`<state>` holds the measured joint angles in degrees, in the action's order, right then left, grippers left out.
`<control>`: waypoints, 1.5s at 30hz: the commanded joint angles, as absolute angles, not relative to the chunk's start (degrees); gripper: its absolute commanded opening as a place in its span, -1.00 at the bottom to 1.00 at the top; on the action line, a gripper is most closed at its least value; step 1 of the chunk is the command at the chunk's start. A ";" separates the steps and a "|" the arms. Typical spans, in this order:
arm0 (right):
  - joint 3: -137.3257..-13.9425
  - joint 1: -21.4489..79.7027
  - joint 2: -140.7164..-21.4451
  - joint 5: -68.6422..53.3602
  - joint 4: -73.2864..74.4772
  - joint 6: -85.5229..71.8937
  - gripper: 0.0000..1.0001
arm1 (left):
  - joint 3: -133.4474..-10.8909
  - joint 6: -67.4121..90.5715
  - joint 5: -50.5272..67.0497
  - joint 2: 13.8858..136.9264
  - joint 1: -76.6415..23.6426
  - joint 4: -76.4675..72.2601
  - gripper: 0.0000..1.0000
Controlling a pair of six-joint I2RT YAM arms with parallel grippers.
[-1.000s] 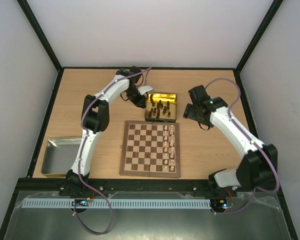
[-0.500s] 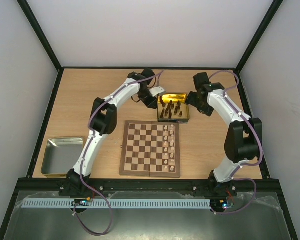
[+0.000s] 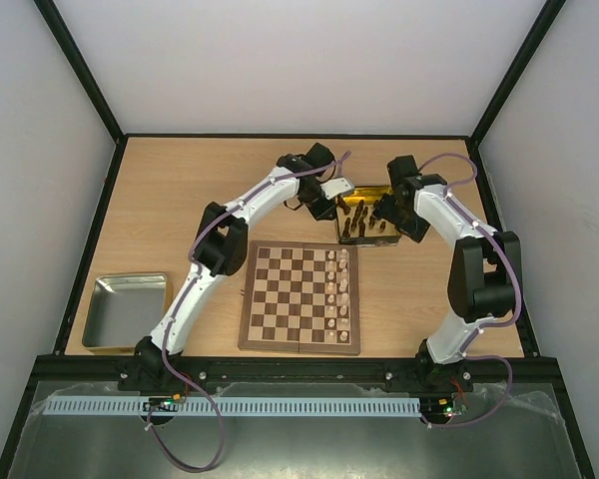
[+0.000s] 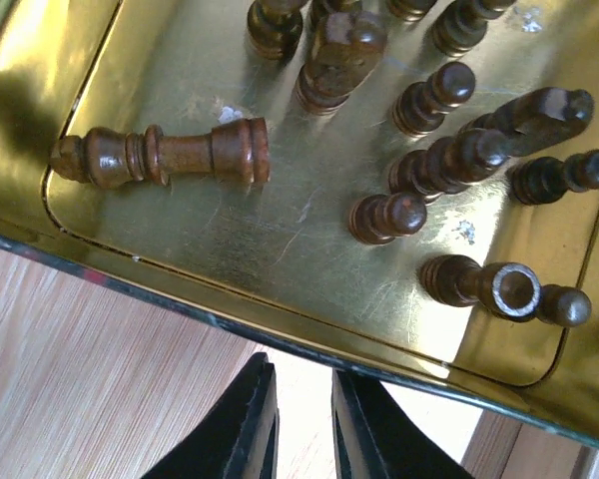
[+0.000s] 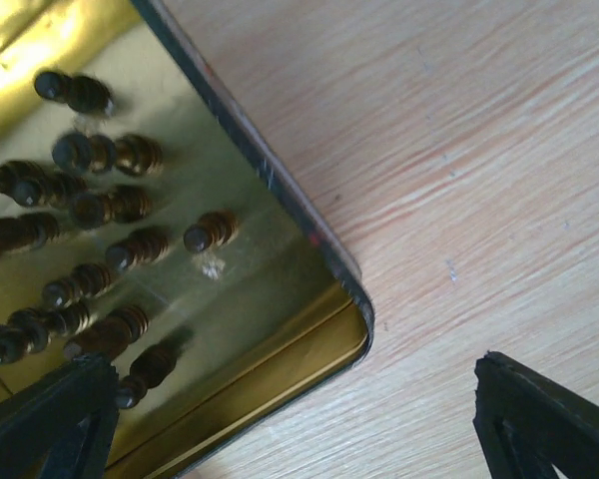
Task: Set up the chess pieces on the board
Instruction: Move the storage box to the center of the board.
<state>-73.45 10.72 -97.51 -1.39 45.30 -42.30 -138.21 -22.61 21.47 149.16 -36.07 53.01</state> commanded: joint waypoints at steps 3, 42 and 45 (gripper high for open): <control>-70.29 9.23 -96.22 0.47 44.38 -44.08 0.85 | -141.21 -20.56 20.31 151.80 -38.43 48.77 -0.63; -60.02 7.73 -86.83 0.51 40.70 -46.39 0.79 | -136.79 -19.78 15.58 145.69 -40.36 46.11 -0.25; -61.26 7.51 -88.22 0.61 40.94 -46.34 0.79 | -136.19 -21.06 17.16 144.05 -39.81 47.93 -0.31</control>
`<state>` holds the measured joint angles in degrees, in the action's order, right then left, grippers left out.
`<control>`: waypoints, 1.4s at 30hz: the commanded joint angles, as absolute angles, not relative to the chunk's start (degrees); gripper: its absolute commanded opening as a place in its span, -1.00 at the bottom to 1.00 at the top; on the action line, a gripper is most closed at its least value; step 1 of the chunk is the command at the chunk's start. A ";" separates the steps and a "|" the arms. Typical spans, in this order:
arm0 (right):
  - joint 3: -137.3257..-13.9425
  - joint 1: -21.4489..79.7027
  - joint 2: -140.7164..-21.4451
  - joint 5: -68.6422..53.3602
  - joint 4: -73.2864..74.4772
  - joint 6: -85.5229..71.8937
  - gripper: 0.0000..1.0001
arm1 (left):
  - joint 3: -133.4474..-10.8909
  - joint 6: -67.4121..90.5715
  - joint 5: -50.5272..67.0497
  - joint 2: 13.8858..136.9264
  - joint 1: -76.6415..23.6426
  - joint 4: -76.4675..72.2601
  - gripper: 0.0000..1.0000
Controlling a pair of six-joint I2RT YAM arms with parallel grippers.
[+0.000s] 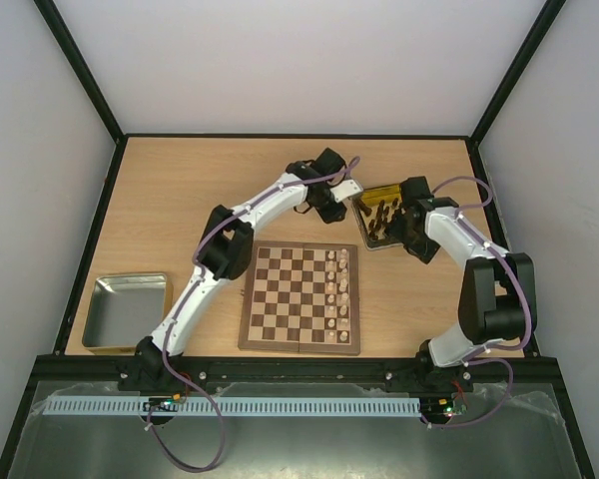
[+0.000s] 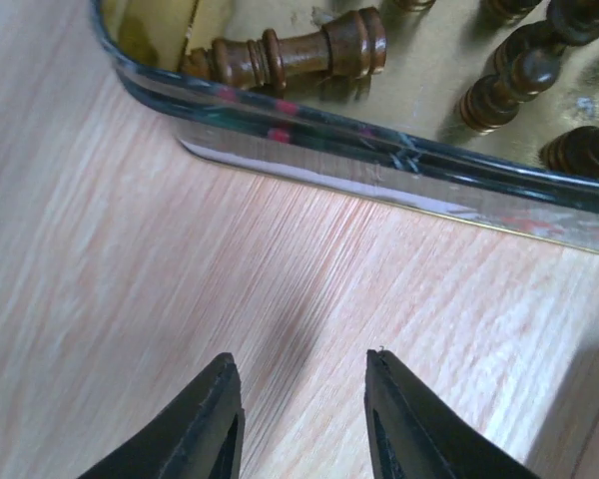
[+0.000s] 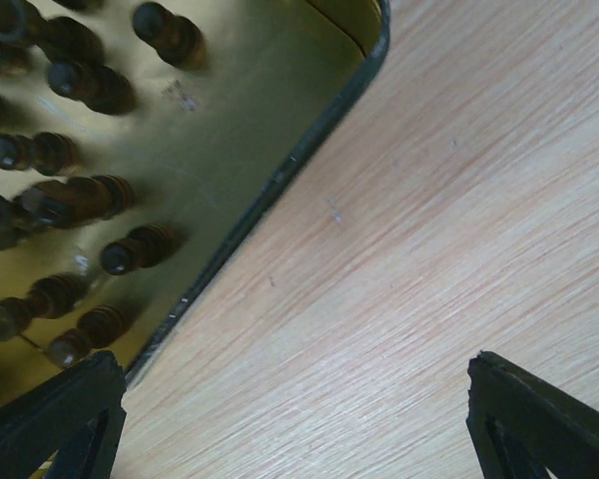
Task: Set up the chess pieces on the board
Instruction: Move the storage box to the center of the board.
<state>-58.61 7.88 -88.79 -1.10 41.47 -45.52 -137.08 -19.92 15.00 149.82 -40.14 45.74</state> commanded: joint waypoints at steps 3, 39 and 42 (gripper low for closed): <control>-62.06 6.87 -89.86 0.08 40.33 -46.45 0.79 | -133.35 -21.93 19.43 140.89 -38.75 48.83 -0.35; -47.69 2.51 -81.18 -7.16 39.38 -43.97 0.67 | -76.96 -26.20 16.72 101.75 -8.00 37.38 -0.31; -45.63 2.58 -78.62 -8.29 40.30 -44.57 0.58 | -76.59 -26.06 16.58 101.42 -8.00 37.49 -0.31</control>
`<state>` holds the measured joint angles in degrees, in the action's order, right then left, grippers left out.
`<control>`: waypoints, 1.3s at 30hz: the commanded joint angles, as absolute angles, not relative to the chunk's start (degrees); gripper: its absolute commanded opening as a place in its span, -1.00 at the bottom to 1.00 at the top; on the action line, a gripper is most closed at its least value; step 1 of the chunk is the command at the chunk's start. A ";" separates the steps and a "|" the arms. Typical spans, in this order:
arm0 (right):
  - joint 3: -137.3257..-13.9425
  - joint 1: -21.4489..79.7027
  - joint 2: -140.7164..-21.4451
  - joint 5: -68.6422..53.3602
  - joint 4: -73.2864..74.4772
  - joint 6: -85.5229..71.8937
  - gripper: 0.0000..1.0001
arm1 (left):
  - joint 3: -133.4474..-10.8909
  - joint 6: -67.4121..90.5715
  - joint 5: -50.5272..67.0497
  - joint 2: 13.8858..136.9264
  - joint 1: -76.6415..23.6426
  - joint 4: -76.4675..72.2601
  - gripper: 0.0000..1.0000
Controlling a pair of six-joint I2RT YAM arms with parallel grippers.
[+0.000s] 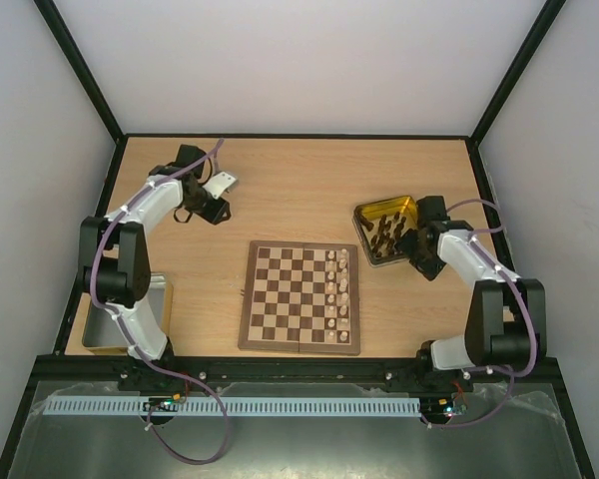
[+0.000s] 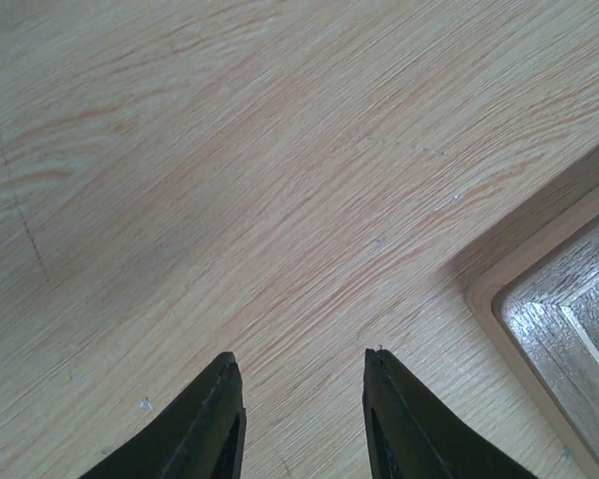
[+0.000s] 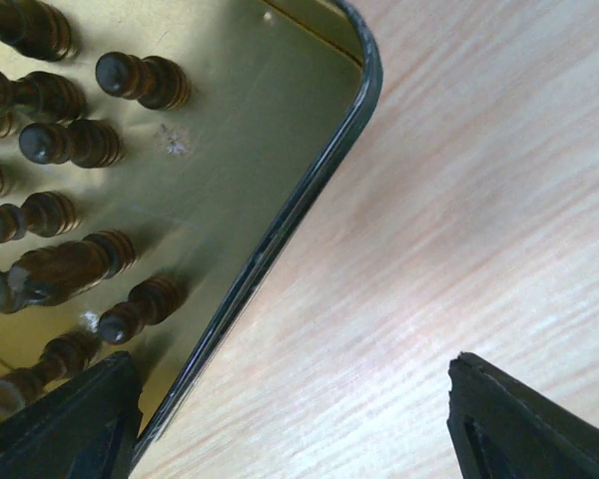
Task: Set up the chess pieces on the board
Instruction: Move the storage box to the center of the board.
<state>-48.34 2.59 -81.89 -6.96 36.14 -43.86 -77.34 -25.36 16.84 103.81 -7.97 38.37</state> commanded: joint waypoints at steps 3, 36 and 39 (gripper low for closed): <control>-43.13 3.00 -76.76 -9.32 40.79 -44.97 0.51 | -75.96 -26.10 16.18 100.74 -7.95 37.63 -0.31; -41.86 21.00 -73.93 -12.51 40.81 -50.55 0.39 | -63.69 -26.28 17.69 92.93 -11.59 40.52 -0.26; -43.28 21.09 -73.57 -11.68 41.57 -50.42 0.40 | -62.62 -26.36 18.71 92.44 -11.98 40.90 -0.27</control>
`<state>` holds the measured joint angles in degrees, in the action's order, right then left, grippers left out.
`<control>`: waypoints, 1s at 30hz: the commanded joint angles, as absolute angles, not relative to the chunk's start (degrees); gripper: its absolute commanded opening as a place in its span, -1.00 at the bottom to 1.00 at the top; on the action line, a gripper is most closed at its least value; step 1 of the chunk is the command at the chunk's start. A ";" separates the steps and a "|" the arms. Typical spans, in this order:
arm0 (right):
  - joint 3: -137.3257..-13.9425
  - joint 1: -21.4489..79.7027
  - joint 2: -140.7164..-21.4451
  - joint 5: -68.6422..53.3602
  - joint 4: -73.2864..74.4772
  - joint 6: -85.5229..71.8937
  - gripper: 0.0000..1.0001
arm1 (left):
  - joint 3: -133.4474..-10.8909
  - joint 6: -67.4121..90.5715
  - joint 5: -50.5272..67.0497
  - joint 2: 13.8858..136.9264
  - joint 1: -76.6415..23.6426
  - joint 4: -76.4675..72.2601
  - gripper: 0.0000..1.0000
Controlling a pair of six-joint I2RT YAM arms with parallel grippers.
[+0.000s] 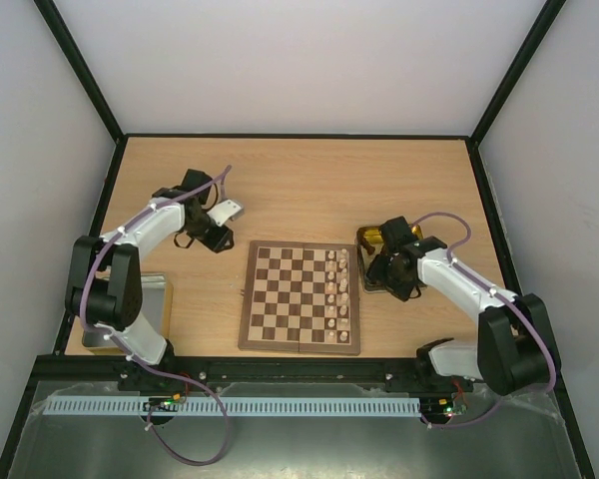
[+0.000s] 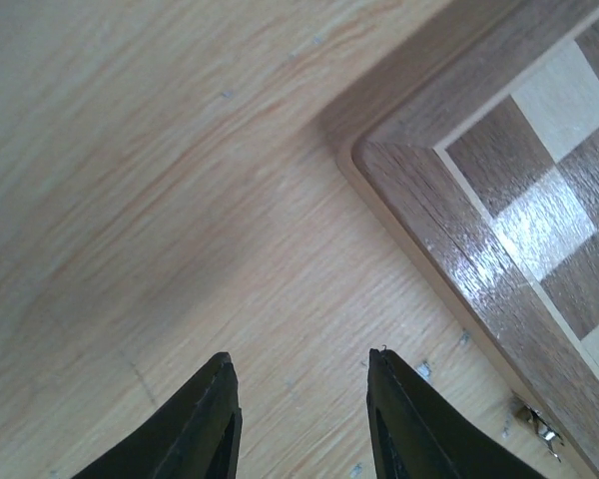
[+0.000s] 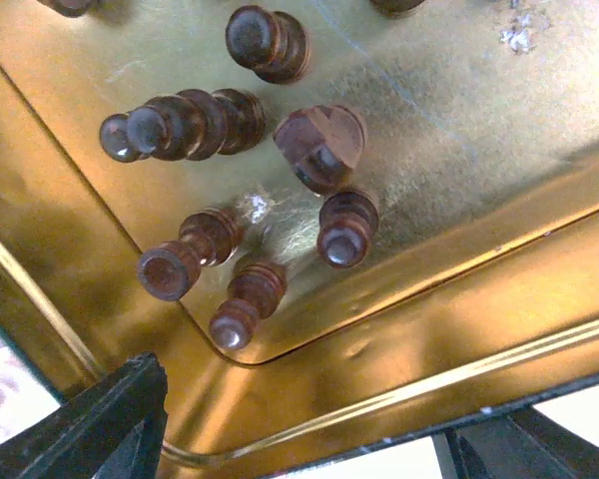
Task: Set up the chess pieces on the board
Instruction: Move the storage box to the center of the board.
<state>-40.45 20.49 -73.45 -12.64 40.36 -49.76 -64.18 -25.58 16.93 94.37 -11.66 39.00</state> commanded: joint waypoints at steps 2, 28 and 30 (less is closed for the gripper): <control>-45.20 21.02 -73.28 -9.28 44.33 -49.68 0.48 | -61.78 -26.44 18.87 92.09 -12.37 41.10 -0.29; -39.52 42.27 -48.33 -16.38 67.02 -48.17 -0.68 | -55.40 -27.25 18.53 88.46 -14.36 41.84 -0.36; -36.04 44.45 -46.63 -17.52 66.36 -49.32 -0.81 | -55.16 -27.09 18.43 88.59 -14.57 41.79 -0.36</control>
